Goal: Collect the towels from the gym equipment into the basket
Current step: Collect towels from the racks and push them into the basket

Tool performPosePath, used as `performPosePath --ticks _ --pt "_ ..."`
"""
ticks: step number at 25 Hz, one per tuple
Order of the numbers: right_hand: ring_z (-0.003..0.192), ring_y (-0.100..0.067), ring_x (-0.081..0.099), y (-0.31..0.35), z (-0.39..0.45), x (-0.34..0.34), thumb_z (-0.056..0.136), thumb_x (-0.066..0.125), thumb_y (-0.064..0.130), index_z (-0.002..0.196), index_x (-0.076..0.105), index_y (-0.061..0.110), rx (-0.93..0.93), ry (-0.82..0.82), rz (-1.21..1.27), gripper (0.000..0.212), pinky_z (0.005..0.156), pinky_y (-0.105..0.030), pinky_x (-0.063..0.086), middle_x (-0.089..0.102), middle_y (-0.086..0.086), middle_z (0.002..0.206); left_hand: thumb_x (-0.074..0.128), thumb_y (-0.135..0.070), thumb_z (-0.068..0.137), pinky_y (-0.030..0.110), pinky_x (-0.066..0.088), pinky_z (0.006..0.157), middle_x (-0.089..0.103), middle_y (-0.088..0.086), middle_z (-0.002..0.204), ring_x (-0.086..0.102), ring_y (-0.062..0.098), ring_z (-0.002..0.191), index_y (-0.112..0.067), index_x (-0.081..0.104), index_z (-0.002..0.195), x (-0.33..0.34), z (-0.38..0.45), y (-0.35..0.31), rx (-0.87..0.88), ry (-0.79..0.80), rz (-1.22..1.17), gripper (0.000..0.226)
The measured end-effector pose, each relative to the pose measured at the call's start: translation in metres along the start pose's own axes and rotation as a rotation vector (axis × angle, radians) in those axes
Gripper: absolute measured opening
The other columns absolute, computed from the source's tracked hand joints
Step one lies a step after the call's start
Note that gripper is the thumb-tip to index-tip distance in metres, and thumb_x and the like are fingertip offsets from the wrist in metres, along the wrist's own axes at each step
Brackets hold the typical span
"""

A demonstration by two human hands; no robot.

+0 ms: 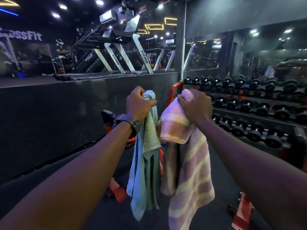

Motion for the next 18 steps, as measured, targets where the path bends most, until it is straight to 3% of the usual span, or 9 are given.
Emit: performPosePath --ticks 6,9,14,18 --pt "0.071 -0.031 0.059 -0.090 0.088 0.136 0.075 0.064 0.057 0.081 0.066 0.018 0.077 0.059 0.019 0.040 0.062 -0.030 0.034 0.059 0.001 0.065 0.078 -0.016 0.063 0.018 0.029 0.044 0.044 -0.008 0.063 0.037 0.010 0.054 -0.015 0.045 0.073 0.107 0.110 0.091 -0.045 0.032 0.040 0.035" --pt "0.067 -0.030 0.056 -0.128 0.133 0.202 0.073 0.061 0.058 0.063 0.053 0.021 0.107 0.112 0.033 0.039 0.061 -0.030 0.031 0.048 0.003 0.057 0.081 -0.018 0.064 0.018 0.030 0.046 0.045 -0.008 0.064 0.038 0.010 0.056 -0.015 0.045 0.075 0.157 0.163 0.137 -0.064 0.070 0.058 0.037" --pt "0.073 -0.034 0.061 -0.183 0.193 0.309 0.076 0.063 0.057 0.060 0.046 0.023 0.094 0.116 -0.003 0.041 0.061 -0.031 0.031 0.064 -0.004 0.070 0.083 -0.023 0.065 0.025 0.033 0.051 0.044 -0.009 0.064 0.038 0.010 0.056 -0.022 0.037 0.069 0.231 0.244 0.225 -0.106 0.117 0.048 0.046" --pt "0.078 -0.035 0.063 -0.235 0.228 0.400 0.076 0.063 0.057 0.071 0.057 0.019 0.161 0.142 -0.058 0.038 0.064 -0.033 0.037 0.067 -0.003 0.074 0.084 -0.024 0.064 0.018 0.031 0.047 0.043 -0.009 0.063 0.037 0.009 0.055 -0.022 0.038 0.068 0.292 0.304 0.308 -0.149 0.186 0.030 0.046"
Point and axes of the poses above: each hand's wrist, its own z-axis towards the middle knuckle, its own x-axis out of the palm, y = z × x, the point moved 3 cm from there along z, towards the middle knuckle
